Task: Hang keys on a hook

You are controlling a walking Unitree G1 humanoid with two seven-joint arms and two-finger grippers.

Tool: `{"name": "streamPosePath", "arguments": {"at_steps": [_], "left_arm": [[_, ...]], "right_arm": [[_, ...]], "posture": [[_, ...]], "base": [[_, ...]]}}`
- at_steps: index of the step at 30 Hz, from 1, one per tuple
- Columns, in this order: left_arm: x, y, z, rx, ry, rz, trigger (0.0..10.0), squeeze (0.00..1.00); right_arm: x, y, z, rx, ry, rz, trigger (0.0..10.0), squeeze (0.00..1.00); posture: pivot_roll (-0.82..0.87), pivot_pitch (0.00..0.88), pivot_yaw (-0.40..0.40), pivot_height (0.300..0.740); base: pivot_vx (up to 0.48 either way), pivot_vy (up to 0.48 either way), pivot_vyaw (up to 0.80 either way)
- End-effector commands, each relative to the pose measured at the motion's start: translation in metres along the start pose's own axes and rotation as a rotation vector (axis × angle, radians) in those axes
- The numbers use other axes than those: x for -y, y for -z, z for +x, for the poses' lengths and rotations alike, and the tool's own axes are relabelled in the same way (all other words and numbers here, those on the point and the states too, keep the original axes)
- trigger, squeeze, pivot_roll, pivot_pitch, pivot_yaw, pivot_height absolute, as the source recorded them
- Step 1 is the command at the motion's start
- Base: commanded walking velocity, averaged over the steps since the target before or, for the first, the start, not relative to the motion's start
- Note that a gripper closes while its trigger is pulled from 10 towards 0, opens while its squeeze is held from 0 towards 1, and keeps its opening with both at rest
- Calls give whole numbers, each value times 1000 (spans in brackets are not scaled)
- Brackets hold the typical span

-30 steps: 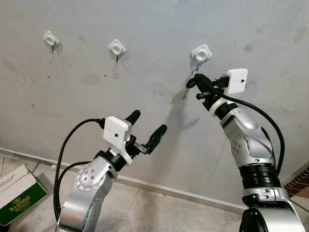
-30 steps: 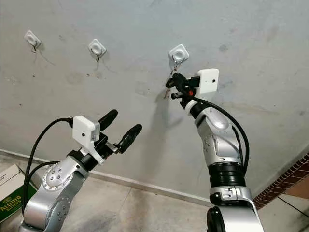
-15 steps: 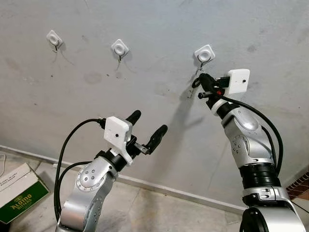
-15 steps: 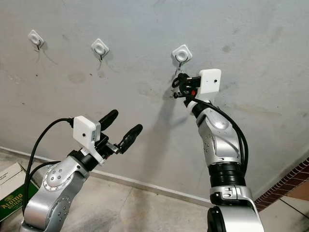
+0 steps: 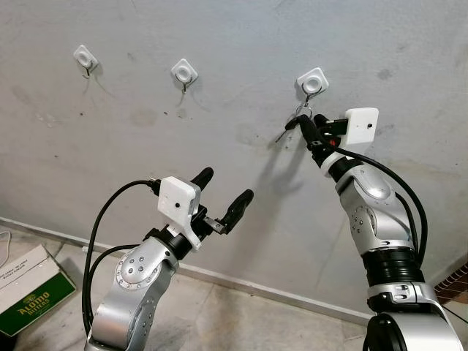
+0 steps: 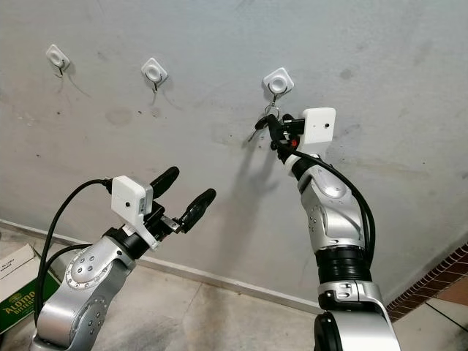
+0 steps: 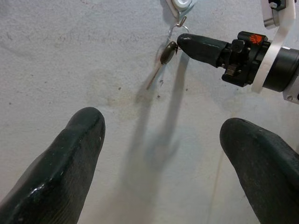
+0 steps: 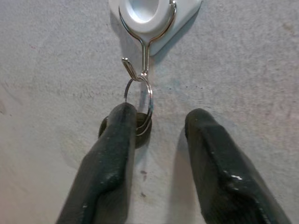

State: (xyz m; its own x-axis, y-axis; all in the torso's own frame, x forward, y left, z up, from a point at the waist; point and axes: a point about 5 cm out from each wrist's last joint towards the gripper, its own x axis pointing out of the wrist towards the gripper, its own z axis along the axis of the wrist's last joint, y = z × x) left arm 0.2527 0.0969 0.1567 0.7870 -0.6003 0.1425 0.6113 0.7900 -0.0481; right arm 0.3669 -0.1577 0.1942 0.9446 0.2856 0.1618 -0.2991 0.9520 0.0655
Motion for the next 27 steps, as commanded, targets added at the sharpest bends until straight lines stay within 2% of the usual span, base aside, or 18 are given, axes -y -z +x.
{"name": "streamPosePath", "arguments": {"at_steps": [1,8,27], "left_arm": [[-1,0,1,-2,2,16,10000,0],[-1,0,1,-3,2,17,10000,0],[0,0,1,-3,0,16,10000,0]], "right_arm": [[-1,1,0,-7,-3,-38,10000,1000],[-5,0,-1,8,-19,-103,10000,1000],[-7,-6,-4,39,-27,-172,10000,1000]], "posture": [[29,0,21,740],[29,1,20,740],[27,3,21,740]], "base": [[0,0,0],[0,0,0],[0,0,0]]}}
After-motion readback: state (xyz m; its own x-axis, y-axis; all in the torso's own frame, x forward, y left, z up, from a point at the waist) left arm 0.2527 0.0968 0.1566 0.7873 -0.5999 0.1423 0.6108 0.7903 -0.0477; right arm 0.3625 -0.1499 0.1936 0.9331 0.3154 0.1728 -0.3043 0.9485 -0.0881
